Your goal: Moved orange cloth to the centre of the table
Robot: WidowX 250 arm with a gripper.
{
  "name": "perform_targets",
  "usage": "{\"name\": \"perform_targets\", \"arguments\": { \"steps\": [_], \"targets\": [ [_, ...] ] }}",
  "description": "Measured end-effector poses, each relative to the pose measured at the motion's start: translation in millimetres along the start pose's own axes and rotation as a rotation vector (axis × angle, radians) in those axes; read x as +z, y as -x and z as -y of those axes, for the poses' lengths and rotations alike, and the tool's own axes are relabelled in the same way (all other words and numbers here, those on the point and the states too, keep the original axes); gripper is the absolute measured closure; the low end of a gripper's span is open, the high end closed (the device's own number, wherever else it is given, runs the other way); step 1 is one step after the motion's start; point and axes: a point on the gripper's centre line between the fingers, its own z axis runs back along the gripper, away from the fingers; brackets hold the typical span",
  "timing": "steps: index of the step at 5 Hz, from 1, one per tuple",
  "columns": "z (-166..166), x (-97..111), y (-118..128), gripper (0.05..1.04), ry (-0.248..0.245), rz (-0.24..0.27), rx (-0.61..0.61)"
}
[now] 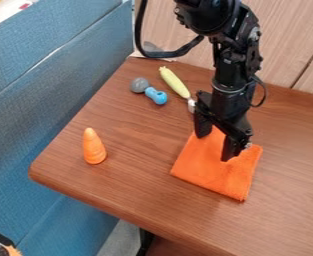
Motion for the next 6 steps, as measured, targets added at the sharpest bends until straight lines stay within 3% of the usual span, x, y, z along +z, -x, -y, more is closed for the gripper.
{"name": "perform_targets", "arguments": {
  "steps": [1, 2, 3, 4, 6],
  "targets": [
    [2, -7, 17, 0.084, -0.003, -0.063, 0.014],
    [0, -7, 17, 0.084, -0.013, -0.061, 0.018],
    [-1, -3, 9, 0.084, -0.018, -0.022, 0.013],
    [-4, 23, -2, 0.084, -0.039, 0.069, 0.015],
    [-7, 56, -12, 0.084, -0.066, 0.170, 0.036]
  ]
}}
